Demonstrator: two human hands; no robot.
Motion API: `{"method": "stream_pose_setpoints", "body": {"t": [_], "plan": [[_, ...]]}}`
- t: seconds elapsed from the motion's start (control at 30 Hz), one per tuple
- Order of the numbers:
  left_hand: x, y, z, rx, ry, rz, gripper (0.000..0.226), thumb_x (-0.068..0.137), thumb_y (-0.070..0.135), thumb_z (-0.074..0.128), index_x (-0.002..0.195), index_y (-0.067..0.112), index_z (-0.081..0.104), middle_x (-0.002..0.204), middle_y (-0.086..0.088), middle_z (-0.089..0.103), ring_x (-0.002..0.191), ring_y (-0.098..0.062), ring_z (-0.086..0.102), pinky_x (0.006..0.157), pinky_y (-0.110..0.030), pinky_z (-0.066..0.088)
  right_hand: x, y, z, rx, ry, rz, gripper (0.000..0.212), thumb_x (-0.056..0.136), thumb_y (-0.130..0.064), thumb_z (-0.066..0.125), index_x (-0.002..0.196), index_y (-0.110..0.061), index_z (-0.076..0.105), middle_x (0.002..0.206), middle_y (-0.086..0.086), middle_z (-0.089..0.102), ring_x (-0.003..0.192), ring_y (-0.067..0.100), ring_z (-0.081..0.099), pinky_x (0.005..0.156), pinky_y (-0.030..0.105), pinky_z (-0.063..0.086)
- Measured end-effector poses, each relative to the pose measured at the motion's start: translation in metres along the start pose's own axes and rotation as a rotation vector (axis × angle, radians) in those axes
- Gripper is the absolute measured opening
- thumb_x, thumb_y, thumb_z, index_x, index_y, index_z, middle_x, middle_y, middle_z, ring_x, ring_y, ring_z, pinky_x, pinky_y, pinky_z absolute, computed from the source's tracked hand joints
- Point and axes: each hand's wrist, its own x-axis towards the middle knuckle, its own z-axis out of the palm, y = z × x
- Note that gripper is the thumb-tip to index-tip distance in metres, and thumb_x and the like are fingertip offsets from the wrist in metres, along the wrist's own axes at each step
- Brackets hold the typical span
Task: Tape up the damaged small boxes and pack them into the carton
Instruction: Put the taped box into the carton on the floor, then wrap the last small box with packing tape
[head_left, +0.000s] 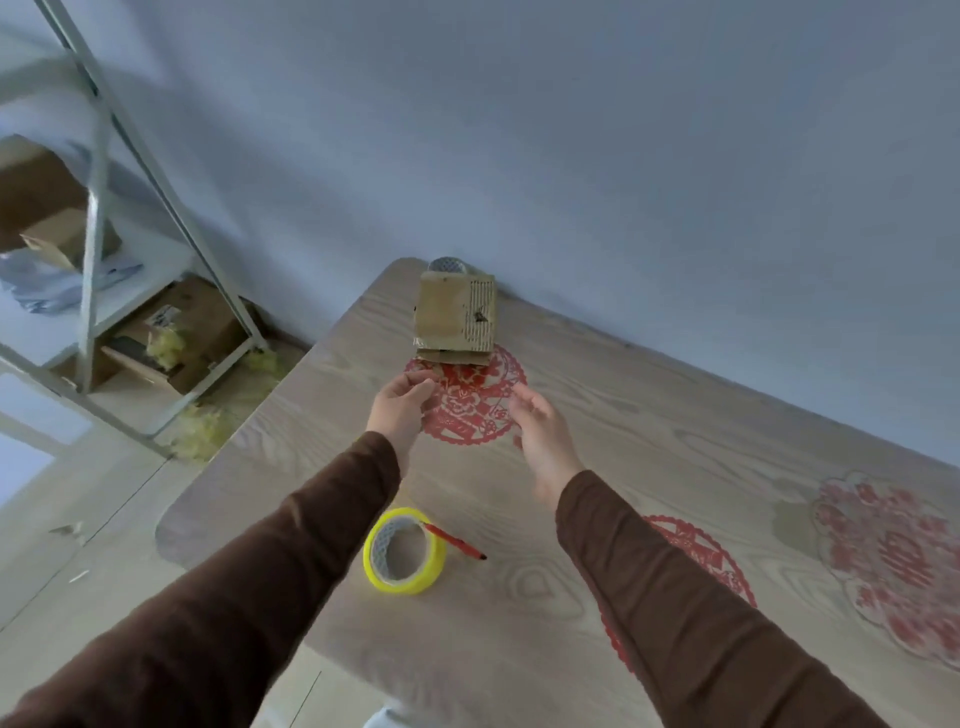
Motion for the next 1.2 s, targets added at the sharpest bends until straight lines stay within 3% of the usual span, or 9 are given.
{"method": "stream_pose_setpoints", "body": {"t": [0.1,0.2,0.33,0.5,0.6,0.7,0.93,1.07,1.2], "plan": [[0.047,0.011,-0.012,0.069,0.009,0.005,0.012,0.101,0.009,0.055,0.102,0.014,0.066,0.086,-0.002,0.064,0.075,-0.014,0.057,0.075,-0.029,0.050,0.028,-0.014,0.016,-0.031,-0.001,0.010,0.046,0.105,-0.030,0.050,0.151,-0.025,0.044,0.152,-0.005,0.046,0.125,0.007,0.047,0.102,0.028,0.038],[0.089,0.014,-0.018,0.144,-0.004,0.000,0.023,0.098,0.017,0.062,0.121,0.013,0.065,0.116,-0.007,0.069,0.096,-0.018,0.064,0.093,-0.032,0.052,0.060,-0.024,0.025,-0.058,-0.005,0.006,0.050,0.106,-0.028,0.047,0.155,-0.022,0.037,0.156,-0.003,0.041,0.122,0.005,0.045,0.098,0.025,0.037],[0.130,0.022,-0.012,0.227,0.036,-0.011,0.049,0.100,0.017,0.059,0.148,0.016,0.047,0.148,-0.005,0.049,0.123,-0.021,0.052,0.096,-0.028,0.040,0.109,-0.029,0.030,-0.087,-0.023,0.034,0.054,0.107,-0.029,0.046,0.158,-0.024,0.029,0.162,-0.001,0.032,0.142,0.017,0.038,0.104,0.030,0.034],[0.177,0.023,-0.001,0.304,0.043,-0.099,0.062,0.103,0.026,0.055,0.158,0.021,0.027,0.162,-0.005,0.032,0.145,-0.028,0.035,0.115,-0.038,0.030,0.167,-0.028,0.035,-0.081,-0.050,0.101,0.061,0.106,-0.032,0.046,0.161,-0.026,0.019,0.166,-0.001,0.022,0.149,0.024,0.029,0.117,0.044,0.027],[0.210,0.020,0.012,0.366,0.047,-0.115,0.063,0.103,0.027,0.054,0.158,0.018,0.027,0.158,-0.007,0.038,0.138,-0.026,0.043,0.110,-0.032,0.035,0.208,-0.023,0.035,-0.093,-0.097,0.133,0.064,0.106,-0.031,0.047,0.161,-0.026,0.015,0.167,0.001,0.018,0.151,0.026,0.026,0.119,0.046,0.025],[0.225,0.014,0.025,0.359,0.041,-0.089,0.048,0.102,0.022,0.055,0.148,0.015,0.046,0.136,-0.006,0.059,0.102,-0.016,0.060,0.086,-0.022,0.047,0.231,-0.016,0.033,-0.095,-0.152,0.141,0.062,0.106,-0.027,0.046,0.161,-0.023,0.017,0.165,0.002,0.025,0.148,0.025,0.031,0.119,0.044,0.027],[0.176,-0.023,0.056,0.351,-0.027,-0.101,0.047,0.098,0.023,0.062,0.142,0.013,0.048,0.129,-0.008,0.063,0.108,-0.022,0.063,0.094,-0.033,0.052,0.200,0.031,-0.016,-0.043,-0.026,0.134,0.058,0.103,-0.036,0.051,0.156,-0.025,0.030,0.156,0.003,0.041,0.138,0.023,0.045,0.116,0.048,0.036],[0.095,-0.055,0.081,0.347,-0.139,-0.154,0.041,0.099,0.021,0.062,0.136,0.017,0.044,0.127,-0.005,0.061,0.100,-0.014,0.061,0.077,-0.022,0.050,0.136,0.071,-0.067,-0.074,0.164,0.085,0.054,0.101,-0.039,0.055,0.150,-0.021,0.041,0.151,0.000,0.046,0.136,0.018,0.047,0.116,0.046,0.038],[0.006,-0.100,0.099,0.209,-0.146,-0.327,0.043,0.096,0.011,0.065,0.131,0.006,0.040,0.120,-0.009,0.062,0.094,-0.018,0.063,0.068,-0.023,0.052,0.059,0.098,-0.111,-0.154,0.255,0.087,0.050,0.103,-0.037,0.052,0.150,-0.021,0.043,0.153,0.001,0.042,0.140,0.019,0.042,0.117,0.043,0.035]]}}
